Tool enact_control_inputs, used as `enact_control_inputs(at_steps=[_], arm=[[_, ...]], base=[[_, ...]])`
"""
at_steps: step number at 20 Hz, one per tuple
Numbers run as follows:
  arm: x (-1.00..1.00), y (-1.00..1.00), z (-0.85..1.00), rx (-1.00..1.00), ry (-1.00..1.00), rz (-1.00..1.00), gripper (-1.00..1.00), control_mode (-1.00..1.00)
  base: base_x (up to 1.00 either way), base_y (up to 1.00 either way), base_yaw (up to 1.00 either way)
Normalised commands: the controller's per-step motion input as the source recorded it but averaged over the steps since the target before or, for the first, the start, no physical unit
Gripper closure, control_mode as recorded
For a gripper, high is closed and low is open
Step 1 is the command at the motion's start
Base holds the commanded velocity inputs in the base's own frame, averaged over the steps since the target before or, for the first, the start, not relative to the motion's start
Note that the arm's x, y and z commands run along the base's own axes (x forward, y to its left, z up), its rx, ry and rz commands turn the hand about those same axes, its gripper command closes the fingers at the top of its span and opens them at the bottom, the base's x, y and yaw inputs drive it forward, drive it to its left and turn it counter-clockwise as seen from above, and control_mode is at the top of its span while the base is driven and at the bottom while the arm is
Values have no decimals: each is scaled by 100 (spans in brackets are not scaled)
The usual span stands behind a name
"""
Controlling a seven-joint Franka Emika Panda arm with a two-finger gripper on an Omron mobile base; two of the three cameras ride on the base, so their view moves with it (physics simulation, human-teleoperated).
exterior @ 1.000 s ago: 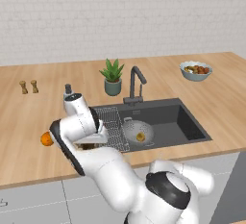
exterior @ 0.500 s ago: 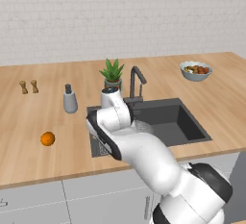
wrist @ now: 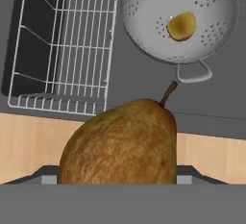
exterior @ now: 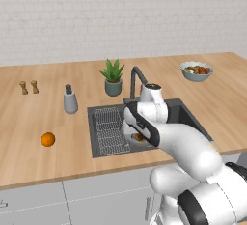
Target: Put the colander in the sink, put the orange, pear, kiwi in the colander, and turn on the sink faucet and pour water over the colander.
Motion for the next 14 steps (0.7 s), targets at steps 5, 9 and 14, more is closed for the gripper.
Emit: enact_control_inputs(at_steps=[5, 9, 14], arm=[[27, -96, 0, 21, -10, 28, 100, -100], [28, -72, 0, 14, -2, 22, 100, -100], [57, -23, 0, 8, 4, 8, 100, -100]], base=[[0, 0, 0], [0, 0, 0], [0, 0, 0]])
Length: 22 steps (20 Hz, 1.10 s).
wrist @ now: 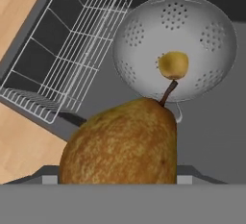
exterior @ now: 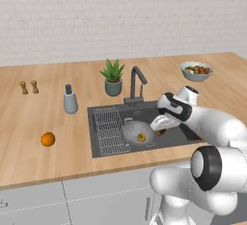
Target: Put the colander in the sink, put the orange, pear, kiwi in the colander, and turn on the sink faucet and pour water over the colander.
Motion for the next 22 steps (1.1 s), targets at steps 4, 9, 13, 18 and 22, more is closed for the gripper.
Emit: enact_control_inputs(at_steps=[4, 9, 13, 18, 22], arm=[[62, -21, 0, 7, 3, 8, 100, -100], [63, -9, -6, 2, 0, 9, 100, -100], [48, -2, -21, 0, 0, 7, 100, -100], [25, 0, -53, -1, 0, 4, 100, -100], [12, 0, -53, -2, -1, 0, 100, -100]], base=[[0, 0, 0], [0, 0, 0], [0, 0, 0], [0, 0, 0], [0, 0, 0]])
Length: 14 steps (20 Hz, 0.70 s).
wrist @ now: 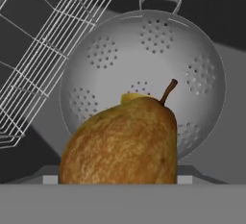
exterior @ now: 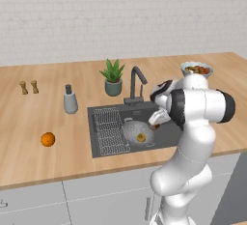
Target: Put the colander in the sink, put the orange, pear, kiwi in the colander, and turn on the sink faucet and pour water over the colander.
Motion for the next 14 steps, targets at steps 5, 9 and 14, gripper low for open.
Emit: enact_control_inputs(at_steps=[5, 9, 14], arm=[[5, 10, -29, -2, -3, 0, 100, -100], [0, 12, 0, 0, -6, 0, 100, -100], [1, 2, -24, -4, -14, 0, 100, -100]], base=[[0, 0, 0], [0, 0, 0], [0, 0, 0]])
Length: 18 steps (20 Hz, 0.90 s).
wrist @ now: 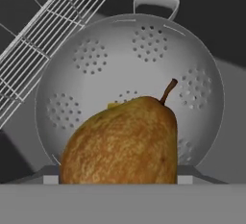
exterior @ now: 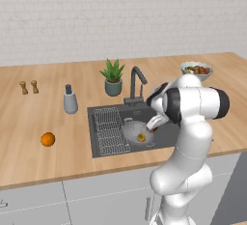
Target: Put the colander in the sink, put the orange, pear, kiwi in the colander, and turn on the sink faucet and pour water over the colander.
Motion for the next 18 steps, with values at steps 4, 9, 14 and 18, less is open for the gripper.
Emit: enact_control_inputs(at_steps=[4, 9, 14, 18], arm=[[1, 9, -28, -7, -12, 0, 100, -100], [8, 13, -12, -3, -1, 0, 100, -100], [6, 0, -14, -2, 0, 0, 100, -100], [0, 0, -18, -3, 0, 0, 100, -100]], base=[[0, 0, 0], [0, 0, 0], [0, 0, 0], [0, 0, 0]])
